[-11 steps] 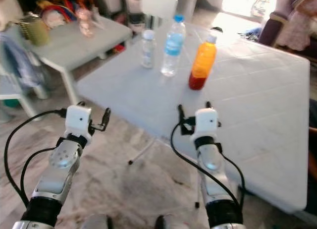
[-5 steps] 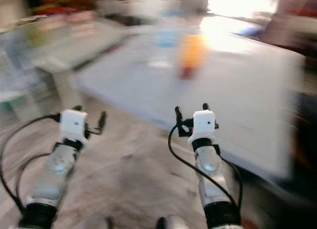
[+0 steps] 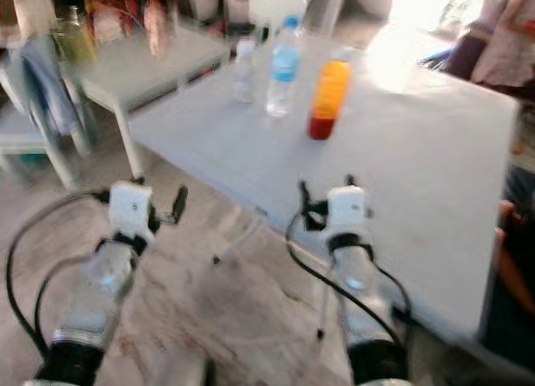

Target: Restocking fridge

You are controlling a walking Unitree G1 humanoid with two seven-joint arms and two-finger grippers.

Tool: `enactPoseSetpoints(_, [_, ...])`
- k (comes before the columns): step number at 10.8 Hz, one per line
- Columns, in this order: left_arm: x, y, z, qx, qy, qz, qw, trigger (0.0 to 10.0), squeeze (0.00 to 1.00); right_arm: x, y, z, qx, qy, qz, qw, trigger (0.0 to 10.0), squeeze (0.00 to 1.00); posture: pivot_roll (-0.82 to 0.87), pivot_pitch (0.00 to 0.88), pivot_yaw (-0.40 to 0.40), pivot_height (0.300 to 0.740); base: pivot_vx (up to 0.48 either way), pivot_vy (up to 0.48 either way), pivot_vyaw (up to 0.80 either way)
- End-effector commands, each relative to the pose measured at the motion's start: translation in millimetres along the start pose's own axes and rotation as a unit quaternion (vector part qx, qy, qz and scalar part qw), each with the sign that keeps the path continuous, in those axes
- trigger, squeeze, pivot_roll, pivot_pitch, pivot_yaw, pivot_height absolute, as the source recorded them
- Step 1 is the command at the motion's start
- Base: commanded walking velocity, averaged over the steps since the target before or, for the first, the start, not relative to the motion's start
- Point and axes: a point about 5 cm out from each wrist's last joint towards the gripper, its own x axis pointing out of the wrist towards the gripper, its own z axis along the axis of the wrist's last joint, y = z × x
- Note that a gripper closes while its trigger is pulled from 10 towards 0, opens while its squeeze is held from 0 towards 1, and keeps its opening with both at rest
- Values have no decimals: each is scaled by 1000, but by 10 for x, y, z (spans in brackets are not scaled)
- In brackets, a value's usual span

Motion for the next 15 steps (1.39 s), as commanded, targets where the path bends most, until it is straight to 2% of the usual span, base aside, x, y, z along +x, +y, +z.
enactPoseSetpoints(1, [23,11,32,1,-4,0,1000,10000,0,7,-28,37,-2,-9,-5,1000,10000,0,92,74,-55,740,405,255,0])
enactPoseSetpoints(4, [16,-11,11,-6,0,-1,1000,10000,0,-10,-16,23,0,-7,-3,1000,10000,0,92,76,-59,740,360,308,0])
enactPoseSetpoints(6, [18,3,-3,-9,6,4,1000,10000,0,-12,-6,17,-1,-5,0,1000,10000,0,92,75,-59,740,251,411,-591])
enactPoseSetpoints(9, [36,-2,6,-9,3,3,1000,10000,0,-23,1,3,-1,-4,2,1000,10000,0,91,73,-61,740,0,439,-188])
enactPoseSetpoints(12, [33,-15,9,-7,2,6,1000,10000,0,-17,29,40,-13,-13,2,1000,10000,0,93,73,-65,740,0,0,0])
enactPoseSetpoints(15, [39,26,39,-2,-7,26,1000,10000,0,95,35,243,-12,-49,-2,999,10000,0,96,78,-61,740,0,0,0])
